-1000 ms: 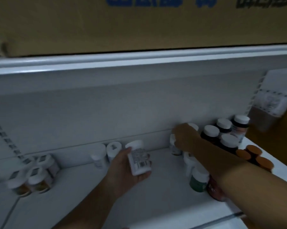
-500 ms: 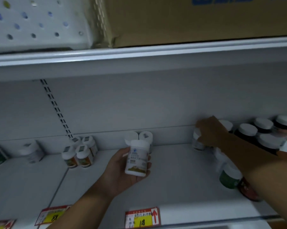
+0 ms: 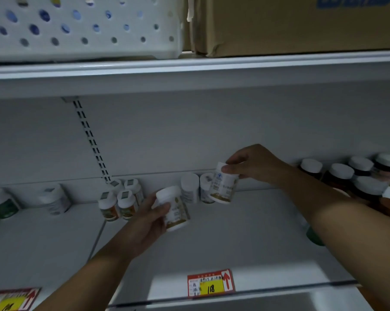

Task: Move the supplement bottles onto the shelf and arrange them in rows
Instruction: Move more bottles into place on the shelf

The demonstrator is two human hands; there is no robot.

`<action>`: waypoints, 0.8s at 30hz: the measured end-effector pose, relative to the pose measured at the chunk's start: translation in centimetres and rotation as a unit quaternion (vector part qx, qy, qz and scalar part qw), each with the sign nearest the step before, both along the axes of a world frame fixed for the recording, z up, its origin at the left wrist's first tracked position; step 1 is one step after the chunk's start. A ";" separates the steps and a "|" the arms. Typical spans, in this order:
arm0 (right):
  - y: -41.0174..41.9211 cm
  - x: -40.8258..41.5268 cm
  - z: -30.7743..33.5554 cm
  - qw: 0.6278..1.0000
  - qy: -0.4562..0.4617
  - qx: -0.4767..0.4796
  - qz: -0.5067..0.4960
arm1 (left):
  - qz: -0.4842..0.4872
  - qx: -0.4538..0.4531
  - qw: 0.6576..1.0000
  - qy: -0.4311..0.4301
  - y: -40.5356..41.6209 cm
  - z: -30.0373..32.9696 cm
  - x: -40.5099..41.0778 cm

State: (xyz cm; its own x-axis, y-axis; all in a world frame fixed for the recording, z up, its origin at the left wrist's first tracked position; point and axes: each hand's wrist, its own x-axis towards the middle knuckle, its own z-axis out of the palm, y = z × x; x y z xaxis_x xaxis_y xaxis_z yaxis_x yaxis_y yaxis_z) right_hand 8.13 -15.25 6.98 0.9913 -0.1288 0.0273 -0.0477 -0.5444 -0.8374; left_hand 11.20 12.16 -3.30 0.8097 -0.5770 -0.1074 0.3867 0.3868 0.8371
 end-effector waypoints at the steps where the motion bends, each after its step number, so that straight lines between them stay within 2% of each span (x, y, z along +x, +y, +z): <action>1: 0.2 0.1 -0.1 1.000 -0.004 -0.004 -0.001 | 0.001 0.010 1.000 -0.009 0.2 0.1 0.4; 4: 1.1 0.3 -0.4 0.999 -0.024 -0.024 -0.028 | 0.012 0.063 0.996 -0.054 0.1 0.2 1.5; 7: 2.2 0.4 -1.4 0.990 -0.038 -0.125 -0.042 | 0.031 0.149 0.977 -0.153 -0.8 0.4 2.5; 11: 3.7 0.4 -4.6 0.983 -0.050 -0.166 -0.066 | 0.065 0.298 0.908 -0.288 -2.1 -0.2 3.9; 14: 4.7 0.6 -7.3 0.978 -0.057 -0.174 -0.097 | 0.071 0.394 0.834 -0.379 -3.0 -0.8 4.2; 16: 5.4 0.8 -9.0 0.978 -0.074 -0.164 -0.101 | 0.081 0.427 0.809 -0.396 -3.3 -0.9 3.9; 19: 6.0 0.7 -10.8 0.981 -0.075 -0.150 -0.102 | 0.071 0.439 0.796 -0.411 -3.6 -1.2 3.7; 20: 6.2 0.6 -11.1 0.981 -0.075 -0.149 -0.101 | 0.075 0.454 0.781 -0.422 -3.5 -1.5 3.7; 24: 6.5 -0.3 -10.5 0.983 -0.053 -0.134 -0.116 | 0.087 0.500 0.670 -0.542 -3.9 -1.8 4.9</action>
